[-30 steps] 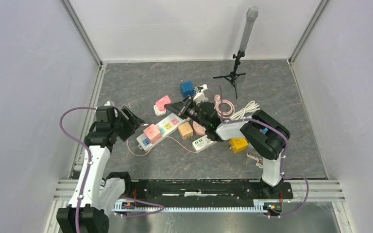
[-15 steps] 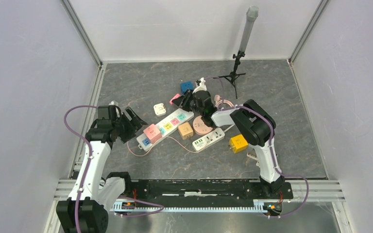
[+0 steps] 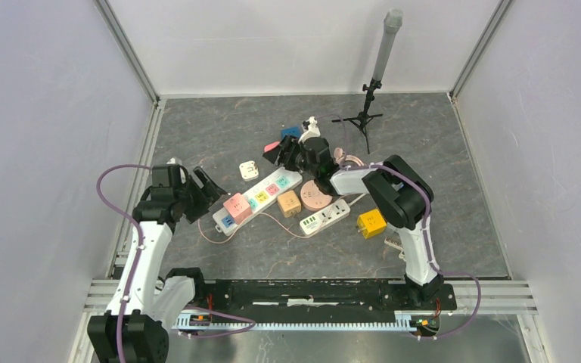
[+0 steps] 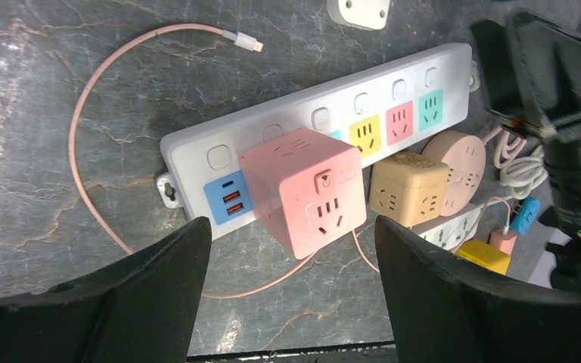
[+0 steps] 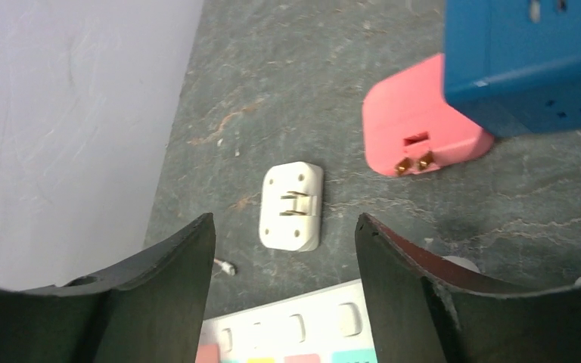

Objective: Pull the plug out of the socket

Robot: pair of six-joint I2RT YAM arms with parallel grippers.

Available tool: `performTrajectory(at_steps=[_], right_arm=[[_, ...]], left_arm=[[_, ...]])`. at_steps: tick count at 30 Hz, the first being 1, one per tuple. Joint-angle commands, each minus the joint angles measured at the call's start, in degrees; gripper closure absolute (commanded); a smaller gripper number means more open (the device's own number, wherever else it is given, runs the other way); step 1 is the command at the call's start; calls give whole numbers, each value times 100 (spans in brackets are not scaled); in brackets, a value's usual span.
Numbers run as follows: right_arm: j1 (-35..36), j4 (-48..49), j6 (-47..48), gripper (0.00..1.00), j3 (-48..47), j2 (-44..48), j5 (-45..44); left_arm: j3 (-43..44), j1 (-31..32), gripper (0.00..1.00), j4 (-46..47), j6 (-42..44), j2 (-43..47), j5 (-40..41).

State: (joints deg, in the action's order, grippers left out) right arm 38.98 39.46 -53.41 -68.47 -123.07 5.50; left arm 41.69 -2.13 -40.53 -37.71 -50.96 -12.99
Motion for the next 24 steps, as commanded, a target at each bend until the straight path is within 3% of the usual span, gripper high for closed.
performTrajectory(at_steps=[1, 5, 11, 17, 24], right_arm=[[4, 207, 751, 23, 158, 954, 441], [192, -602, 1724, 2, 290, 1689, 522], [1080, -2356, 3296, 2, 246, 2427, -428], [1869, -2986, 3683, 2, 141, 2344, -1057], [2512, -3474, 4089, 2, -506, 1759, -1531]], left_arm=[[28, 5, 15, -98, -51, 220, 528], [-160, 3, 17, -95, -270, 368, 955], [-610, 4, 18, 236, -691, 578, 1266], [-889, 12, 27, 287, -945, 504, 1557], [-1307, 12, 35, 677, -1019, 277, 1353]])
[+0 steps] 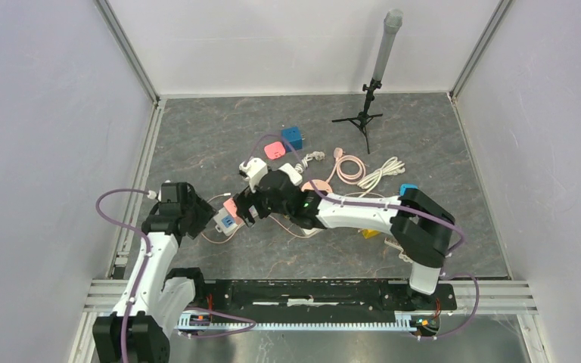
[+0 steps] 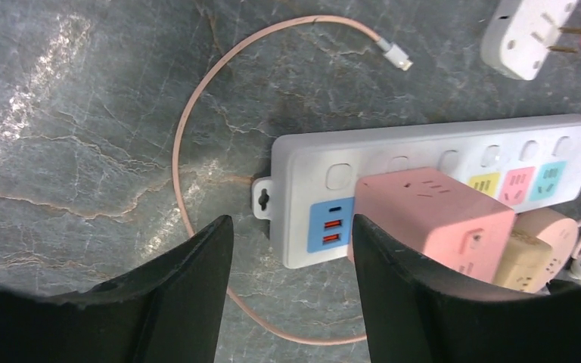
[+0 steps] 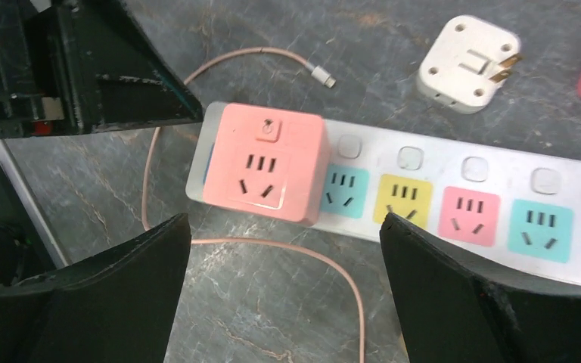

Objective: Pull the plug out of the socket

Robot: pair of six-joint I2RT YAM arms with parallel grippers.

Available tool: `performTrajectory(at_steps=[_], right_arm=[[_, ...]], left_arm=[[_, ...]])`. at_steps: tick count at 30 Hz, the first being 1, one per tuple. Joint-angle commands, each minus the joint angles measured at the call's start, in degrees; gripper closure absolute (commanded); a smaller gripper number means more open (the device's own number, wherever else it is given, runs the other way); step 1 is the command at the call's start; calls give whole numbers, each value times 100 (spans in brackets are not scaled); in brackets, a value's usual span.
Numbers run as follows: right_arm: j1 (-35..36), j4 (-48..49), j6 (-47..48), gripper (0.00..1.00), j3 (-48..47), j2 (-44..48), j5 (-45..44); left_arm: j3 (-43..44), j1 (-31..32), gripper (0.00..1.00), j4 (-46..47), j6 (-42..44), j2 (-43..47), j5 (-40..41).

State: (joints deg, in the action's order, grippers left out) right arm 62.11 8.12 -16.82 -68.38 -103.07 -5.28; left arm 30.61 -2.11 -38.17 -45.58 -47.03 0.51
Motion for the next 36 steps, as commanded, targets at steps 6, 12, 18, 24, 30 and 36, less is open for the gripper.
performTrajectory(at_steps=[6, 12, 18, 24, 30, 36], right_arm=[[372, -550, 565, 2, -1055, -765, -404], [383, -627, 303, 12, -1422, -1237, -616], [381, -721, 100, 21, -1606, -1481, -582], [381, -759, -54, 61, -1707, -1490, -645], [383, -218, -602, 100, -1371, -1098, -827], [566, -283, -336, 100, -1790, -1311, -672]], left_arm=[[-498, 13, 40, 888, -267, -334, -386], [-678, 10, 46, 1133, -323, -474, -670], [-788, 8, 51, 1187, -364, -404, -763], [-943, 11, 54, 1460, -375, -555, -1051], [-1178, 16, 57, 1690, -462, -479, -1203], [-1245, 15, 61, 1697, -442, -439, -1183]])
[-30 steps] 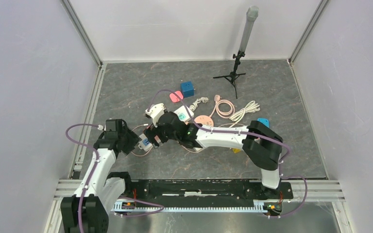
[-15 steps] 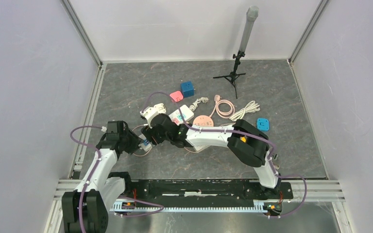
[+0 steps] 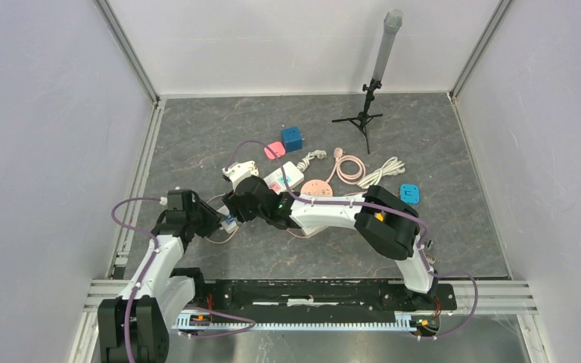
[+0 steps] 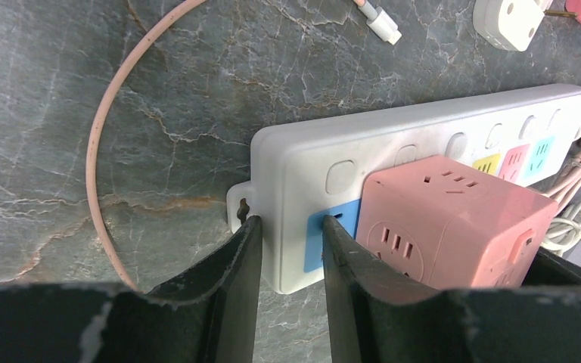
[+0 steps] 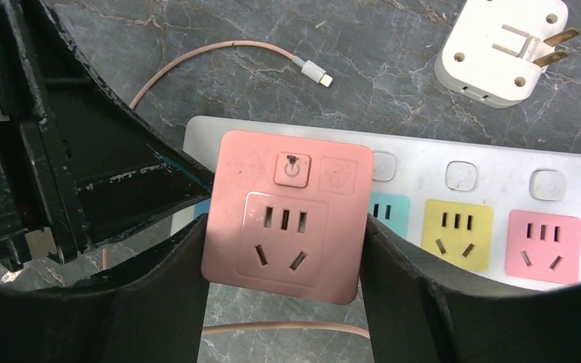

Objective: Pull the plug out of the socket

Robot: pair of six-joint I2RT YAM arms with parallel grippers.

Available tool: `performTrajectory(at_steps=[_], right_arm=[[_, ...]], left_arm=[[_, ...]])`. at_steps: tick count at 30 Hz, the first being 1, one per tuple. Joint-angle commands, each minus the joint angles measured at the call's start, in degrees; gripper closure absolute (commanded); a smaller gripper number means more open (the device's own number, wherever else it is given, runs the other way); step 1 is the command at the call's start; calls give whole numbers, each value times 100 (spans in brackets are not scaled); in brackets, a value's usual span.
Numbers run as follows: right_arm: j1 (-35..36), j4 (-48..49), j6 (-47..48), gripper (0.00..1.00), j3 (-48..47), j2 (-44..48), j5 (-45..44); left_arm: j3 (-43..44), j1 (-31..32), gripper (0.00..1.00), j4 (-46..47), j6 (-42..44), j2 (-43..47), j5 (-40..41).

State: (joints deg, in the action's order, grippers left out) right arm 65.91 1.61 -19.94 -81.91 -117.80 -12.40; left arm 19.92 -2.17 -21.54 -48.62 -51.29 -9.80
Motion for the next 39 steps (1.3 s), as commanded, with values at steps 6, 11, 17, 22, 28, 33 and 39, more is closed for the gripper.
performTrajectory(at_steps=[6, 11, 17, 22, 28, 33, 39], right_arm=[[433, 108, 478, 100, -735, 62, -478], [36, 838, -307, 100, 15, 518, 292], [46, 712, -296, 100, -392, 245, 458], [218, 651, -199, 100, -606, 91, 377], [-286, 1516, -1040, 100, 212, 526, 1212], [-213, 1306, -854, 100, 34, 357, 1210], [65, 818, -271, 100, -399, 210, 539]], left_arm=[[-199, 19, 62, 94, -130, 123, -166], [-217, 20, 63, 89, -113, 97, -163], [-243, 20, 63, 89, -104, 123, -168], [-243, 25, 63, 71, -97, 144, -173], [-230, 31, 63, 84, -86, 112, -172], [-243, 26, 63, 89, -81, 95, -132], [-234, 31, 64, 89, -60, 73, -124]])
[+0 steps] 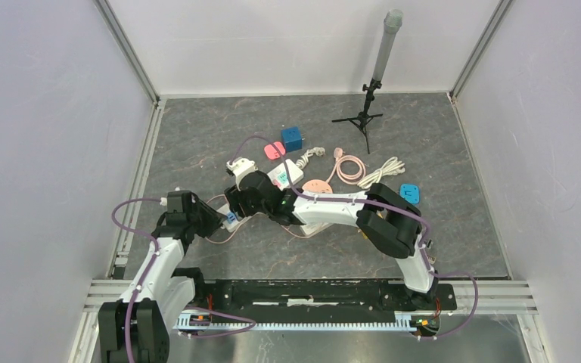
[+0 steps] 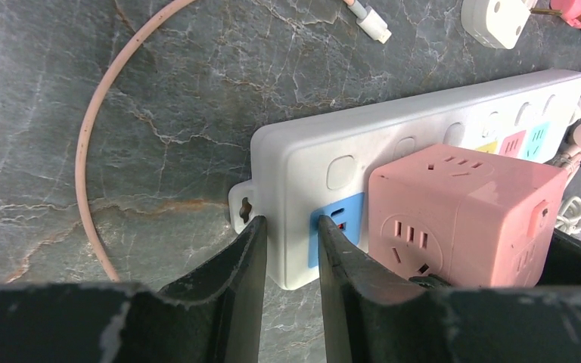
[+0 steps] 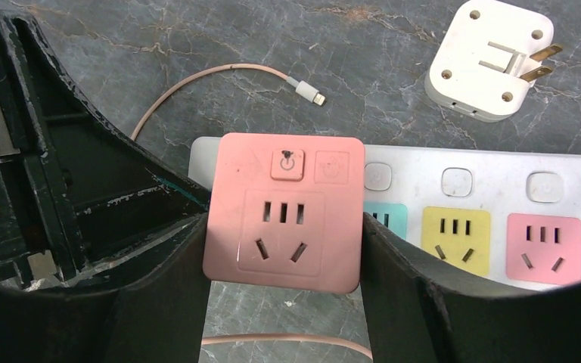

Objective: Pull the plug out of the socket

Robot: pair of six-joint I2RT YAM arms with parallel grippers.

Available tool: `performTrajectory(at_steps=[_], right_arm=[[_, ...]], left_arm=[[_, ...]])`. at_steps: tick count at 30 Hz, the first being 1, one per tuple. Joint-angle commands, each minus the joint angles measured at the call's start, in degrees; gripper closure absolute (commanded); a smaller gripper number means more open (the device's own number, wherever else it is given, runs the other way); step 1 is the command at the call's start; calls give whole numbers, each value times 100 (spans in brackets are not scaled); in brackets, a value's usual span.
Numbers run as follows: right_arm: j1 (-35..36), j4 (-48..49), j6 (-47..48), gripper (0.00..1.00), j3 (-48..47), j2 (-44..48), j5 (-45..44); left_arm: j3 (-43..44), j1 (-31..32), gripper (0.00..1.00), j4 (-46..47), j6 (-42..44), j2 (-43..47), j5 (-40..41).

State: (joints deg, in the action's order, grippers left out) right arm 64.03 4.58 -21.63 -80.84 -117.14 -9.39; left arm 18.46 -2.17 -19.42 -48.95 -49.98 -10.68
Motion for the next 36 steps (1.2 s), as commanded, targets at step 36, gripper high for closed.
performTrajectory(at_steps=[36], right_arm=[[9, 1040, 229, 100, -282, 348, 812]], left_arm=[[-95, 28, 64, -123, -9, -146, -75]])
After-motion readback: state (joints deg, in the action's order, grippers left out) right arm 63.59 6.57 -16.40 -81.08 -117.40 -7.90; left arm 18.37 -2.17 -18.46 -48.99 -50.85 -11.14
